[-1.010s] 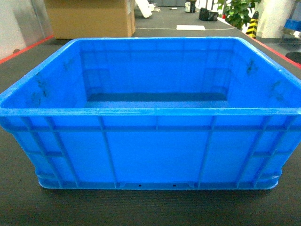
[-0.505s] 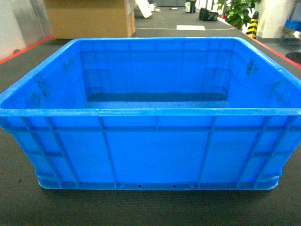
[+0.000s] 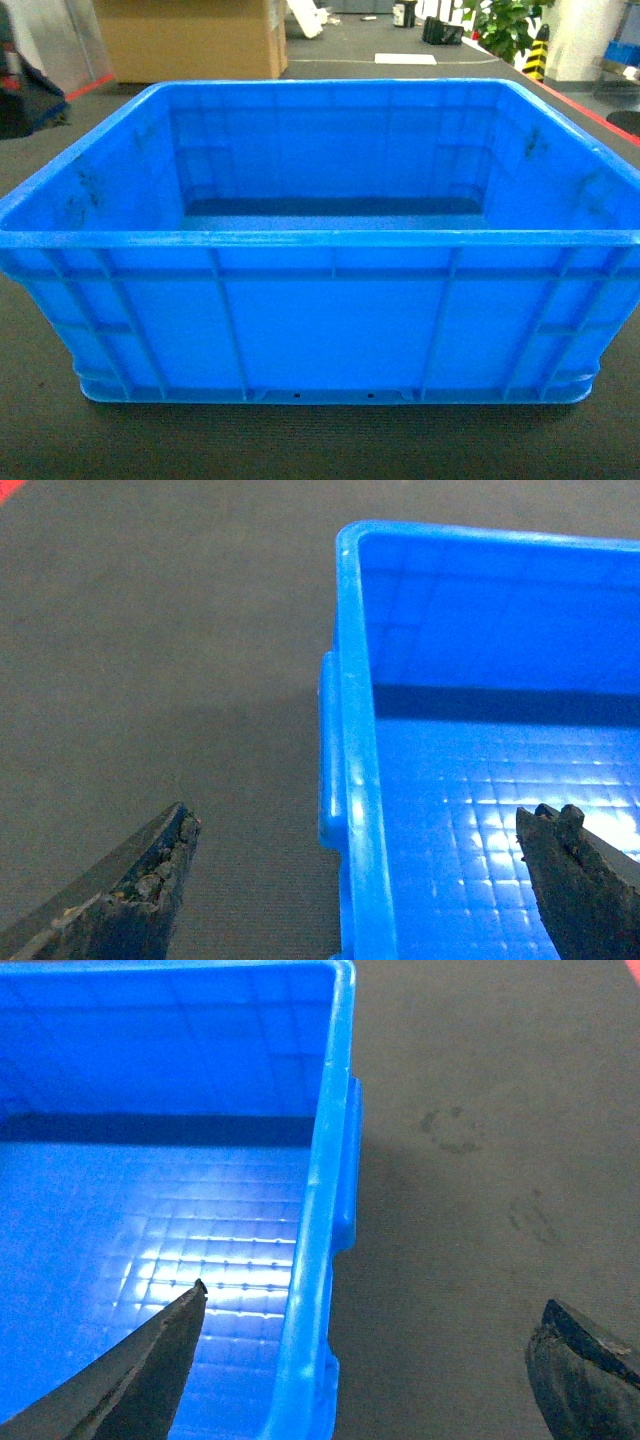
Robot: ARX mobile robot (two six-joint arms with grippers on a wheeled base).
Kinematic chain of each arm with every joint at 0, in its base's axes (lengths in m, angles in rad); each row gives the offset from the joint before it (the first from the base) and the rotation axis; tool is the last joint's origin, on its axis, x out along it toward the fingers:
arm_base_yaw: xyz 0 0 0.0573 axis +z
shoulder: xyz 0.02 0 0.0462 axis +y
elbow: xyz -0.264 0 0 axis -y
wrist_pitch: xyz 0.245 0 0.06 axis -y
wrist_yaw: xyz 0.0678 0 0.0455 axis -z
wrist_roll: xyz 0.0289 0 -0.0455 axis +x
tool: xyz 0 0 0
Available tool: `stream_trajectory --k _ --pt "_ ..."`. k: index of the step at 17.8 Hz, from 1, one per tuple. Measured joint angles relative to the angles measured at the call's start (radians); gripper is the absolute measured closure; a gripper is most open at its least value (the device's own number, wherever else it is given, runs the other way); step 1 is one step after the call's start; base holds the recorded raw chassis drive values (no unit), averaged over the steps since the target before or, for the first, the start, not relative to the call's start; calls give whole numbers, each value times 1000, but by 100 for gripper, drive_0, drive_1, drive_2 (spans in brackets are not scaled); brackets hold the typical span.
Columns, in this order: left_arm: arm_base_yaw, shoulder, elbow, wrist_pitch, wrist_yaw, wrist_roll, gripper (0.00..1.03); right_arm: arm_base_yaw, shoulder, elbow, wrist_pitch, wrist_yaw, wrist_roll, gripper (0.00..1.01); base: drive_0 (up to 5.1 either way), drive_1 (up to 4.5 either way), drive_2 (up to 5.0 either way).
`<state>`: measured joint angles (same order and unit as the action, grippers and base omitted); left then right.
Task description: Place box next to blue box on left shelf
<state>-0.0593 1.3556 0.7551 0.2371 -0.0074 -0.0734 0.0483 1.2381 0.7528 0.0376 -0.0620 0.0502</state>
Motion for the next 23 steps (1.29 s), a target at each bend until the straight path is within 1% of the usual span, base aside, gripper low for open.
stream_trajectory --k 2,3,5,6,7,8,9,10,13,14,15,16,18,19,21,22,23 --pt "-5 49 53 -35 -8 -3 5 7 64 56 -25 0 6 3 0 0 0" --pt "-5 80 85 -51 -13 -6 5 11 104 91 -38 -7 15 3 0 0 0" --pt "-7 136 145 -85 -18 -14 5 14 180 153 -57 -2 32 3 0 0 0" --pt "-8 149 159 -93 -18 -18 5 18 197 167 -61 1 32 3 0 0 0" --pt "-9 189 198 -119 -18 -26 5 25 264 220 -77 20 37 3 0 0 0" --pt "-14 244 249 -182 -9 -33 5 36 345 286 -115 23 55 3 0 0 0" --pt "-17 281 272 -223 -7 -32 5 43 398 321 -135 36 58 3 0 0 0" --pt "-19 318 287 -255 -6 -32 5 51 445 348 -163 39 67 3 0 0 0" --pt "-16 372 316 -268 -18 -32 5 72 496 370 -178 35 107 3 0 0 0" --pt "-14 372 327 -284 -10 -31 5 77 497 372 -178 38 108 3 0 0 0" --pt "-11 372 329 -283 -26 -23 8 79 497 372 -177 48 107 3 0 0 0" --pt "-7 372 335 -306 -32 -24 18 82 497 372 -180 54 107 12 0 0 0" --pt "-4 372 343 -329 -23 -24 36 82 508 372 -174 58 106 31 0 0 0" --pt "-5 372 346 -338 -14 -23 47 83 511 372 -175 58 106 42 0 0 0" --pt "-17 372 347 -345 -16 -23 66 84 511 375 -179 69 106 60 0 0 0" --pt "-26 371 347 -346 -26 -18 75 83 511 375 -180 75 106 69 0 0 0" --pt "-30 368 347 -345 -32 -8 80 84 510 375 -178 83 99 78 0 0 0"
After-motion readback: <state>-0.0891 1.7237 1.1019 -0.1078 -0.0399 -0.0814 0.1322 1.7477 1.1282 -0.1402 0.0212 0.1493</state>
